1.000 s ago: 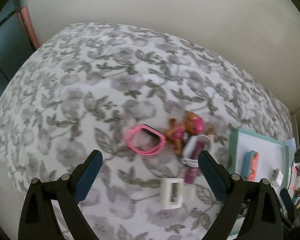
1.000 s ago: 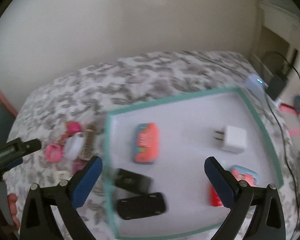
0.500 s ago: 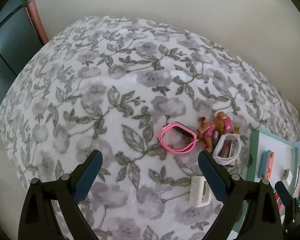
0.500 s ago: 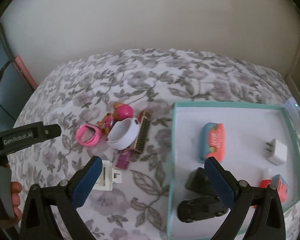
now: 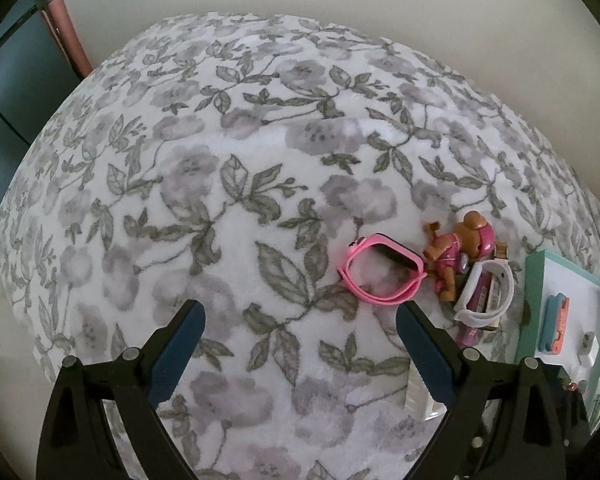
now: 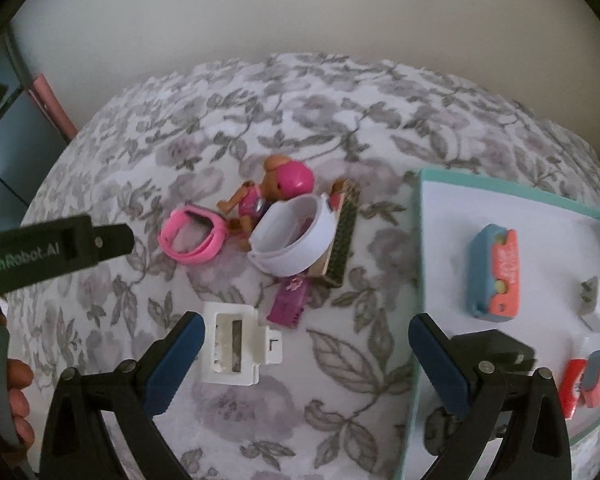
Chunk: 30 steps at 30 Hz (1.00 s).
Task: Organize rigid objects
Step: 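Move the right gripper to the white clip while the left moves to the pink watch band, then grasp the white clip with the right gripper while the left closes on the pink watch band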
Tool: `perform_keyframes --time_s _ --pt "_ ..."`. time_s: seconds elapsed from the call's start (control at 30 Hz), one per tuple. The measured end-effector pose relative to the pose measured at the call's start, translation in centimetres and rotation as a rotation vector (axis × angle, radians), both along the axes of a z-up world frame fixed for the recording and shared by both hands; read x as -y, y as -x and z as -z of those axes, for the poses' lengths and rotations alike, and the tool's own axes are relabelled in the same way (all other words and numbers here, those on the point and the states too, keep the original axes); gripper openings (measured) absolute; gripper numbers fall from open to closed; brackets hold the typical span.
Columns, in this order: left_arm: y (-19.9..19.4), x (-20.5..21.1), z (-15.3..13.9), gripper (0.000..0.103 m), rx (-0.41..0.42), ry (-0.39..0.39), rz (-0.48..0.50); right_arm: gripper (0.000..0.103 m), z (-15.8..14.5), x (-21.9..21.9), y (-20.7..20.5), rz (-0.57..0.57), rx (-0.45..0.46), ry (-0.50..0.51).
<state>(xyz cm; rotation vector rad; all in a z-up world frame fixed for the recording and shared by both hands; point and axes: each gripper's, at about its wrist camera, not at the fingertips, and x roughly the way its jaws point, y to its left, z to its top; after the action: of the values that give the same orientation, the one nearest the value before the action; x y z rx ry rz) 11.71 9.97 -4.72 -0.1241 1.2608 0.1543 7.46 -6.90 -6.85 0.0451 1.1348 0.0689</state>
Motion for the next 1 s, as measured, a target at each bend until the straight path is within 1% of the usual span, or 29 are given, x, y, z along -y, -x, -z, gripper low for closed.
perform_keyframes --time_s 0.23,0.33,0.4,0.5,0.57,0.67,0.77,0.87,0.97,1.0 --pt "-0.9 -0.8 1.5 0.096 -0.031 0.035 -0.016 0.103 1.6 -1.7 -0.3 -0.061 -0.035 0.04" --pt "-1.4 -1.2 2.3 0.096 -0.046 0.055 -0.036 0.103 2.1 -1.7 -0.4 -0.063 -0.043 0.018" --pt "-1.9 -1.5 2.6 0.096 -0.039 0.059 -0.058 0.102 2.1 -1.6 -0.5 -0.059 -0.043 0.016" --pt "-2.6 -1.5 3.3 0.096 -0.03 0.076 -0.066 0.097 2.1 -1.7 -0.6 -0.066 -0.057 -0.014" --pt "-2.9 -1.3 4.0 0.096 -0.042 0.081 -0.062 0.096 2.1 -2.0 -0.6 -0.082 -0.061 -0.024" --pt "-3.5 -1.2 5.0 0.096 -0.06 0.078 -0.059 0.092 2.3 -2.7 -0.7 -0.109 -0.07 -0.008" --pt "-3.9 -1.0 5.7 0.096 -0.067 0.054 -0.053 0.09 2.4 -3.1 -0.7 -0.121 -0.083 -0.018" --pt "-4.5 -0.7 6.5 0.096 -0.075 0.032 -0.045 0.081 2.3 -3.4 -0.6 -0.128 -0.079 0.013" --pt "-5.0 0.2 7.6 0.096 -0.088 0.047 -0.022 0.08 2.5 -2.8 -0.7 -0.114 -0.091 -0.003" --pt "-5.2 0.7 7.9 0.096 -0.094 0.035 -0.01 0.08 2.5 -2.6 -0.8 -0.108 -0.093 -0.004"
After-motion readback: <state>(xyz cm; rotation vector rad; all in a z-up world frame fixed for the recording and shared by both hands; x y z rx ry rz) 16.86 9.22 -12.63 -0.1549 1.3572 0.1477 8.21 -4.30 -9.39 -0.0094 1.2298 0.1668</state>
